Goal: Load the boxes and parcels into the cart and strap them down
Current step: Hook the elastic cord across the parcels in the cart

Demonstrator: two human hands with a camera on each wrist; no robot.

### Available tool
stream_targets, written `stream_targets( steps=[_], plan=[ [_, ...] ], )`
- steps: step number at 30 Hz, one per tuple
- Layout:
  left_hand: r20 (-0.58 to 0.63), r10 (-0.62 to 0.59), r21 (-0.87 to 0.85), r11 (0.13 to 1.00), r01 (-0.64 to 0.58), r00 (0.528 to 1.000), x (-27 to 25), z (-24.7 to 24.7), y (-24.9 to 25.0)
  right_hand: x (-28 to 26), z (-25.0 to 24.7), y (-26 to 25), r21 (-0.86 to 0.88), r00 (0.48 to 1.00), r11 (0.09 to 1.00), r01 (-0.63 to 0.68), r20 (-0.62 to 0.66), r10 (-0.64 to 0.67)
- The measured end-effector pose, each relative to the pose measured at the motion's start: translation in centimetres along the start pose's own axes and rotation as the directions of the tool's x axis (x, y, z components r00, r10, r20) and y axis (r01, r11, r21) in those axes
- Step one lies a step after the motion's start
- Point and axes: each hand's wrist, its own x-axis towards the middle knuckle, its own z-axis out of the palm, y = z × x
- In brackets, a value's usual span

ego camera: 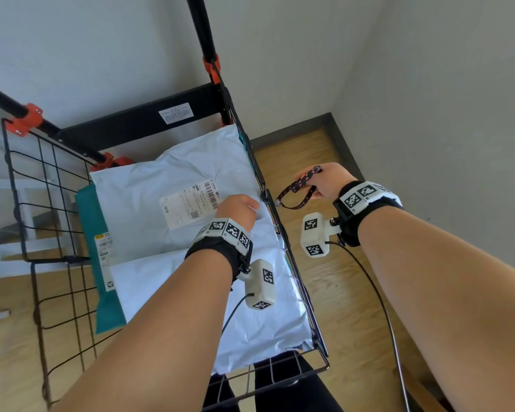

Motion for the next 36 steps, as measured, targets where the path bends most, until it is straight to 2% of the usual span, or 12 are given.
stream_targets(
  steps=[4, 6, 9, 13, 17, 21, 24, 27, 30, 32, 36],
  plan=[
    [0.001, 0.001, 0.037, 0.999, -0.001, 1.0, 0.1, 0.5, 0.3, 0.0, 0.0, -0.2, -0.001, 0.995, 1.0, -0.009, 0.103, 0.009],
    [-0.021, 0.001, 0.028, 1.0, 0.0, 1.0, -0.1, 0.6, 0.7, 0.2, 0.1, 0.0, 0.111, 0.983, 0.992, -0.061, 0.177, 0.04],
    [-0.148, -0.017, 0.007, 1.0, 0.018, 0.989, -0.7, 0.3, 1.7, 0.3, 0.0, 0.3, 0.157, 0.977, 0.981, -0.114, 0.198, 0.082],
    [-0.308, -0.029, -0.073, 0.997, 0.007, 0.951, -2.1, -1.3, 3.5, 0.2, -0.6, -0.3, 0.25, 0.979, 0.958, -0.137, 0.181, 0.093],
    [-0.385, -0.046, -0.205, 0.978, -0.037, 0.922, -3.2, -3.5, 5.3, -1.0, -2.0, -1.6, 0.353, 0.989, 0.93, -0.101, 0.14, 0.054],
    [-0.347, 0.052, -0.238, 0.961, -0.141, 0.937, -3.9, -5.1, 7.1, -3.0, -3.4, -3.7, 0.337, 0.992, 0.941, -0.004, 0.12, -0.039],
    [-0.251, 0.156, -0.224, 0.951, -0.214, 0.955, -4.6, -5.8, 8.6, -4.7, -4.3, -5.3, 0.357, 0.987, 0.932, 0.065, 0.115, -0.113],
    [-0.123, 0.247, -0.142, 0.954, -0.263, 0.961, -5.2, -5.7, 9.8, -6.3, -5.0, -6.4, 0.402, 0.981, 0.91, 0.103, 0.112, -0.161],
    [-0.135, 0.323, -0.016, 0.945, -0.328, 0.937, -5.5, -5.4, 10.5, -7.3, -5.5, -6.8, 0.437, 0.977, 0.89, 0.132, 0.093, -0.19],
    [-0.146, 0.321, -0.014, 0.945, -0.327, 0.936, -5.4, -5.3, 10.6, -7.5, -5.7, -6.6, 0.426, 0.978, 0.892, 0.155, 0.063, -0.2],
    [-0.121, 0.275, -0.125, 0.949, -0.29, 0.954, -5.4, -4.9, 10.6, -7.3, -5.7, -5.4, 0.392, 0.978, 0.903, 0.175, 0.035, -0.204]
  ],
)
